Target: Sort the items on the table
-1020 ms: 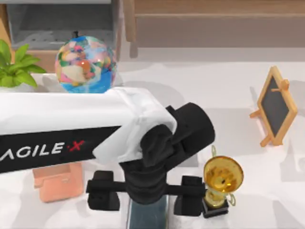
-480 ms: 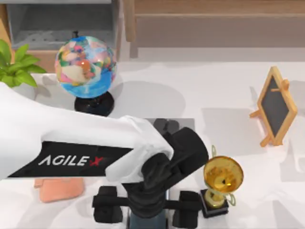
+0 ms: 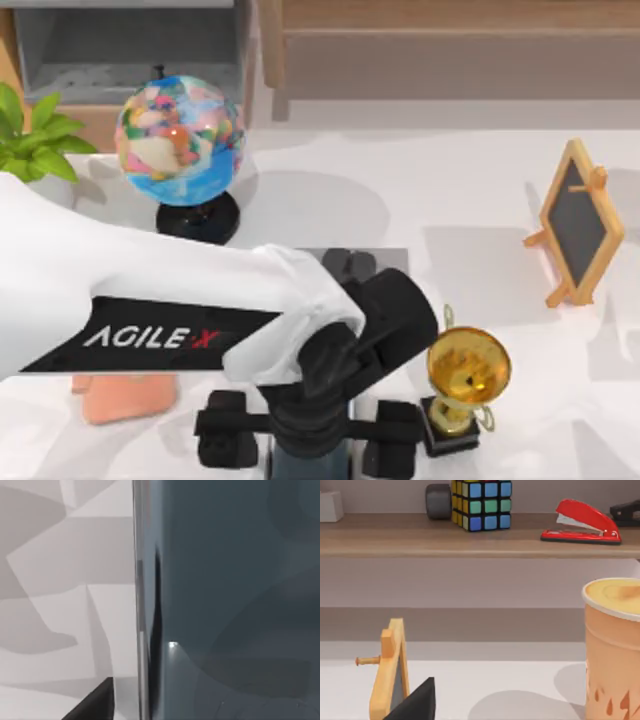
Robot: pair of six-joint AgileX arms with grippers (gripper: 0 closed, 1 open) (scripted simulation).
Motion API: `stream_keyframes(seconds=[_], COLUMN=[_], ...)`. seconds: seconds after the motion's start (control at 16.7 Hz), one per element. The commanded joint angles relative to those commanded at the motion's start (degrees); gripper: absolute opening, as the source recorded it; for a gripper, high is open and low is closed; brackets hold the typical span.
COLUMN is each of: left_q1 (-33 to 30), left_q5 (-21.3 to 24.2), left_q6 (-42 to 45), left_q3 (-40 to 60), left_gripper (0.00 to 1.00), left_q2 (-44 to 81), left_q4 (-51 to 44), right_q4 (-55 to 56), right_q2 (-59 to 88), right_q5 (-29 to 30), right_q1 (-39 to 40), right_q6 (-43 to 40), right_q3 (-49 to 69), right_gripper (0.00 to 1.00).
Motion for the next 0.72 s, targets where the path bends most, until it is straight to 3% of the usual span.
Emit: stream_keyframes(seconds=[0.72], left_q1=[0.0], left_q5=[0.0], left_q6=[0.0], left_q3=[0.0], left_gripper=[0.02], left_q2=[0.0], left_q4=[0.0], right_q4=[0.0], right_q2=[0.0], right_q5=[0.0], right_q1=[0.0], right_q6=[0.0], right_q3=[0.0], right_gripper=[1.00])
